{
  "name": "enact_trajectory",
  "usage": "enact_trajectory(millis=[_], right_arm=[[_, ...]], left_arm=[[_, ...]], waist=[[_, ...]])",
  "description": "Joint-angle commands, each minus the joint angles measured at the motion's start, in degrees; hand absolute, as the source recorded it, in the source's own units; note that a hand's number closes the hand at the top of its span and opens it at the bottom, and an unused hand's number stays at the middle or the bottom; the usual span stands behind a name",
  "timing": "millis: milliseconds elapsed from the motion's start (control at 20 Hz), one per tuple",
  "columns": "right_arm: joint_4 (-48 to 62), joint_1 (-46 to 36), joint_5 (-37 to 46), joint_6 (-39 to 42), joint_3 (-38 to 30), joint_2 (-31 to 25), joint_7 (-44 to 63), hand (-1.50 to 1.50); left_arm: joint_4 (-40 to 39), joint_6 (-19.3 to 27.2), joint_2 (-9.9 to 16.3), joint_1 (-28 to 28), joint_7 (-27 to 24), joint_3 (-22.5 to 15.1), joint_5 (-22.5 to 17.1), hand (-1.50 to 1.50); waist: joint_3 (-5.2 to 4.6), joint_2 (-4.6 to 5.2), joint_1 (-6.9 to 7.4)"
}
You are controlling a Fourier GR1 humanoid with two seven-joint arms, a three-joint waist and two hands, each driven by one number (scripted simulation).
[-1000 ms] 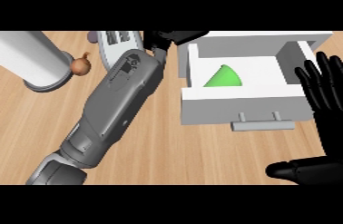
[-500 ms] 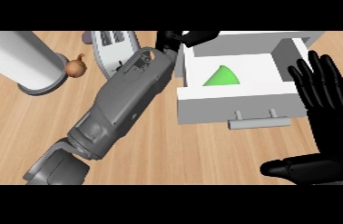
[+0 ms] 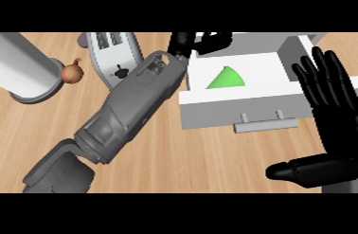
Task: Pick up the cup, place it into the drawer and close the drawer
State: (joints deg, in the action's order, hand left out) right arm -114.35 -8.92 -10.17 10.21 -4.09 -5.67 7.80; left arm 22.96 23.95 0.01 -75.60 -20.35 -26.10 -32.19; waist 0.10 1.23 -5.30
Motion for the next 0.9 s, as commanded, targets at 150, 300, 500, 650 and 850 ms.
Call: enact_trajectory(millis=[150, 300, 500, 650, 850], right_arm=[[0.0, 0.6, -0.5, 1.1, 0.0, -0.3, -1.1, -1.50], [1.4, -1.0, -1.4, 1.3, 0.6, 0.7, -1.8, -1.50], [-0.1, -0.9, -4.0, 0.8, -1.2, 0.8, -0.9, -1.50], [-0.8, 1.7, -5.3, 2.5, -0.5, 0.6, -0.7, -1.50], [-2.1, 1.8, -9.4, 3.3, -2.4, -0.6, 1.6, -1.50]], left_arm=[[-2.1, 2.6, 0.0, 0.0, 1.5, -7.4, -0.4, -1.50], [0.6, 5.5, 0.0, -0.5, 3.5, -9.2, -2.5, -1.50], [1.4, 3.2, 0.0, 0.0, 0.7, -8.0, -5.8, -1.50], [2.7, 1.4, 0.0, 0.1, -3.3, -5.2, -8.7, -1.50], [5.3, -0.3, 0.0, 0.8, -7.6, -4.3, -11.3, -1.50]], waist=[[0.04, 0.34, -1.68], [0.05, 0.34, -1.96], [0.01, 0.22, -1.32], [-0.03, -0.05, -0.11], [-0.05, -0.47, 1.27]])
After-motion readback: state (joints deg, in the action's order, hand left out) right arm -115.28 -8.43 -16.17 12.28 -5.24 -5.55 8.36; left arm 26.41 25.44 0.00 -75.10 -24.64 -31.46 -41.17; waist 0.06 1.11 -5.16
